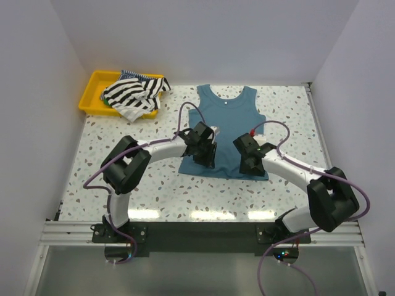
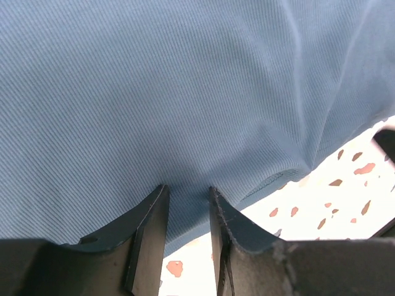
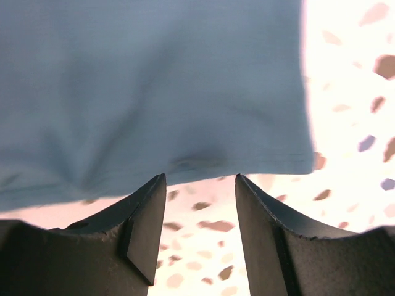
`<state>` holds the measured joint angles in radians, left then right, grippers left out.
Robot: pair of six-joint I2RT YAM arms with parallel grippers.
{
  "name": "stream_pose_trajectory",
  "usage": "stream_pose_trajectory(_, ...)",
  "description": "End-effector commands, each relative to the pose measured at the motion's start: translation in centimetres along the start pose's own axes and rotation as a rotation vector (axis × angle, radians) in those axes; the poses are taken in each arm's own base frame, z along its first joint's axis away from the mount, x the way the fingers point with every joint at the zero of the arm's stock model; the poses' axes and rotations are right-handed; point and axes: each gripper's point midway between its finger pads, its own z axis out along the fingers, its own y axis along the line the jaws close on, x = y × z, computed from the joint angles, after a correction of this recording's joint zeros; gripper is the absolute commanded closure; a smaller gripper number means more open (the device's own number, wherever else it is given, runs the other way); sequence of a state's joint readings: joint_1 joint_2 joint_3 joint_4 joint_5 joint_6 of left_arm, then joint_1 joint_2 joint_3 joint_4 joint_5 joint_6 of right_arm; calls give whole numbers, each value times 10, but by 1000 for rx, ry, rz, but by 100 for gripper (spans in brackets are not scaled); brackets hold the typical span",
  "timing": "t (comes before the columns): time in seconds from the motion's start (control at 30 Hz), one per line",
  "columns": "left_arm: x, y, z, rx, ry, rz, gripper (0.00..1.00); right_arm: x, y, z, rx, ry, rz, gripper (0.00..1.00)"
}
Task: Fold and stack the tank tops
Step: Flatten the tank top out
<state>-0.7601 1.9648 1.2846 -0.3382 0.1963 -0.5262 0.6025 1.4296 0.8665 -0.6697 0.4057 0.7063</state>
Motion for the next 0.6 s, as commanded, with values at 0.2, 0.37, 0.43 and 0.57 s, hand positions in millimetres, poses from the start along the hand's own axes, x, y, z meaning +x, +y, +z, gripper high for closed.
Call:
stream_pose_trajectory(0.2, -8, 6, -17, -49, -16, 52, 64, 7, -66, 18, 208, -4, 131, 37)
stream_pose_trajectory(0.37, -11, 2, -25, -34, -26, 74, 60, 4, -76, 17, 212, -20, 171, 38)
stream_pose_trajectory(0.43, -12, -2, -28, -22, -31, 81, 59, 3, -78, 19, 217, -16, 177, 40)
stream_pose_trajectory(0.57, -16, -7, -36, -10, -43, 90, 57, 5, -72, 25, 179, -2, 188, 50)
